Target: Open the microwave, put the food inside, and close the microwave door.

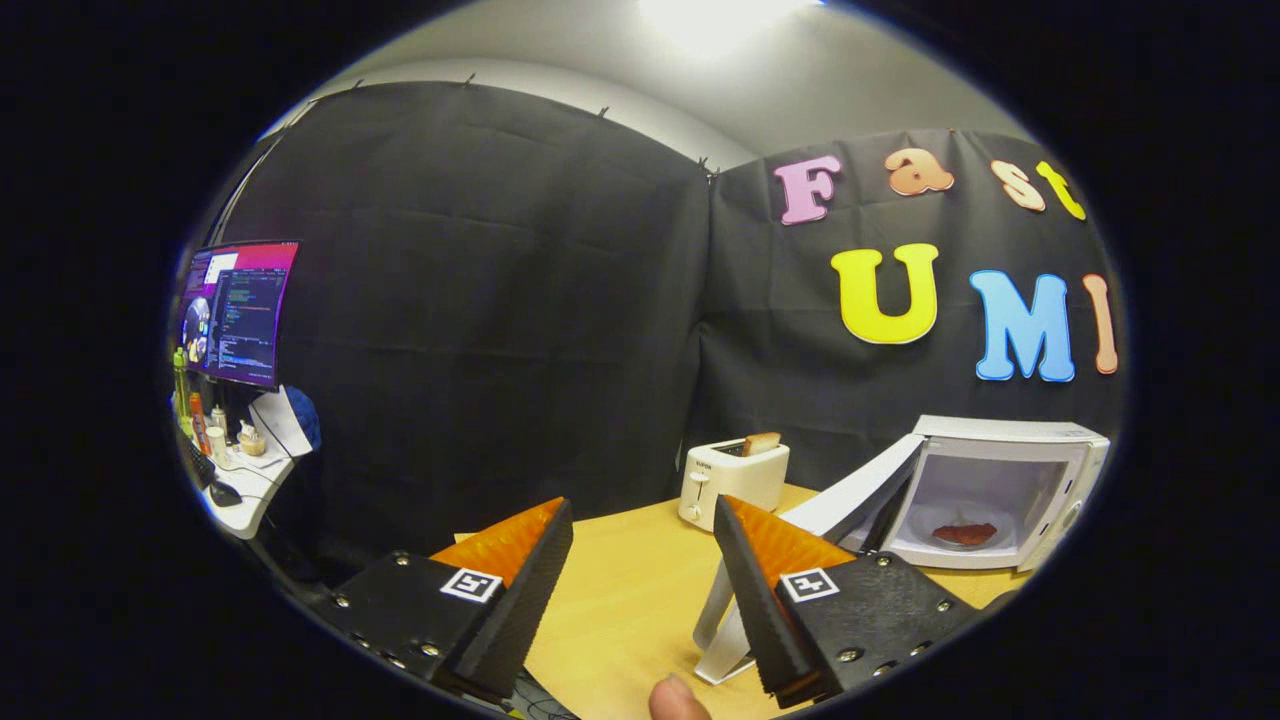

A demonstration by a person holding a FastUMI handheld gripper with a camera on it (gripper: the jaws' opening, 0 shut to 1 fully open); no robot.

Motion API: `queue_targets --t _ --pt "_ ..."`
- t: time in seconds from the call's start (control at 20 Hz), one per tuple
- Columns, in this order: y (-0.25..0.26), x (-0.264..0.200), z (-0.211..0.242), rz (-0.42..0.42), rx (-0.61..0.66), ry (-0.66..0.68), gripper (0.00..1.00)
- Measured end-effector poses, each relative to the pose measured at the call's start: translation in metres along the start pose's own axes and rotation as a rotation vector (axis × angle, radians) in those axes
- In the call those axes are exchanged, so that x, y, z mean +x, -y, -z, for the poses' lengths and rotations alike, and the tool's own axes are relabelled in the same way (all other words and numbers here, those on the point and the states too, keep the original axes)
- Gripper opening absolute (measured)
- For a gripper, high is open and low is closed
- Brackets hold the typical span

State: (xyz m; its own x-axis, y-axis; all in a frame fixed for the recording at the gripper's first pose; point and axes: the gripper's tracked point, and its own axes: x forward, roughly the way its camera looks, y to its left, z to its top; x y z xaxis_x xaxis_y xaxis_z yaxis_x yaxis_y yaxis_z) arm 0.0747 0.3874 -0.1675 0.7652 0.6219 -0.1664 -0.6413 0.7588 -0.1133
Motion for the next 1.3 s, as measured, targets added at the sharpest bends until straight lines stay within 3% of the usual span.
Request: queue_targets --t 0.15,0.3,0.35,0.4,0.6,0.85,1.05,1.3 --pt "0.015 0.014 0.025 0.096 -0.065 -0.039 0.57" --pt "0.026 0.026 0.056 0.126 0.021 -0.124 0.27" --pt "0.027 0.024 0.062 0.106 0.08 -0.144 0.07" --pt "0.024 0.03 0.072 0.085 0.128 -0.16 0.03" --pt "0.04 0.006 0.075 0.126 0.066 -0.115 0.01" --pt "0.069 -0.031 0.078 0.165 0.104 -0.123 0.01" --pt "0.121 -0.066 0.083 0.262 0.099 -0.129 0.01" --pt "0.218 -0.097 0.095 0.463 0.092 -0.148 0.01"
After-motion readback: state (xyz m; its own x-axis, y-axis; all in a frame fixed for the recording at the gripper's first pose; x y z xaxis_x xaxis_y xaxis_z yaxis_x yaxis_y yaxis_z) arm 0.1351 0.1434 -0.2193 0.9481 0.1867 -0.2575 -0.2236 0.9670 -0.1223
